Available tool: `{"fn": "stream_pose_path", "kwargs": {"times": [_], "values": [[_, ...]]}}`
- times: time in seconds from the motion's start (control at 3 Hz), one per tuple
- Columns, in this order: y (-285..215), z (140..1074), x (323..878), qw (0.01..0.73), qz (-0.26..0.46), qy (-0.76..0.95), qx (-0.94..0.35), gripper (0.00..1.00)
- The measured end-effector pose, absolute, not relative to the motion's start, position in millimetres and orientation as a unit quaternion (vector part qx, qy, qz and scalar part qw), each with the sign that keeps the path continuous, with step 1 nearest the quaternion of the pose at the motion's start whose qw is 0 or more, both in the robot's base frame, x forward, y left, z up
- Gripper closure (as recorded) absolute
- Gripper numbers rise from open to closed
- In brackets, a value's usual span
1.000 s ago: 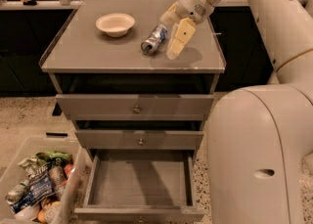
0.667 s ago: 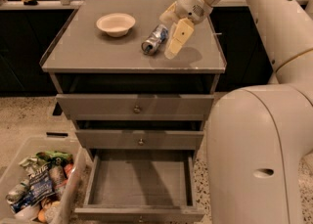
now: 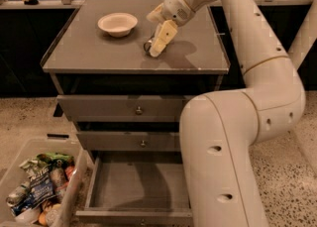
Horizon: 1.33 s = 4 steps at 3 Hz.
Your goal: Place redbull can into bottom drawer
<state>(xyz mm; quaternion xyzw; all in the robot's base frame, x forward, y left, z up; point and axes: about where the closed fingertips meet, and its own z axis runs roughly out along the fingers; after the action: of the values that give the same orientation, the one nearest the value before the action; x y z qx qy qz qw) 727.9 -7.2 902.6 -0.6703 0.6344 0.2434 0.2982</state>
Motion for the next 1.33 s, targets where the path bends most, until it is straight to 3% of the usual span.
{"fn": "stream_pose_path", "kwargs": {"times": [0.67, 1.0, 1.33], "values": [[-3, 918, 737, 0.327, 0.233, 0.627, -0.668, 0.0], [1, 878, 779, 0.34, 0.194, 0.636, -0.665, 0.0], [2, 873, 783, 0.34, 0.195, 0.639, -0.662, 0.0]]}}
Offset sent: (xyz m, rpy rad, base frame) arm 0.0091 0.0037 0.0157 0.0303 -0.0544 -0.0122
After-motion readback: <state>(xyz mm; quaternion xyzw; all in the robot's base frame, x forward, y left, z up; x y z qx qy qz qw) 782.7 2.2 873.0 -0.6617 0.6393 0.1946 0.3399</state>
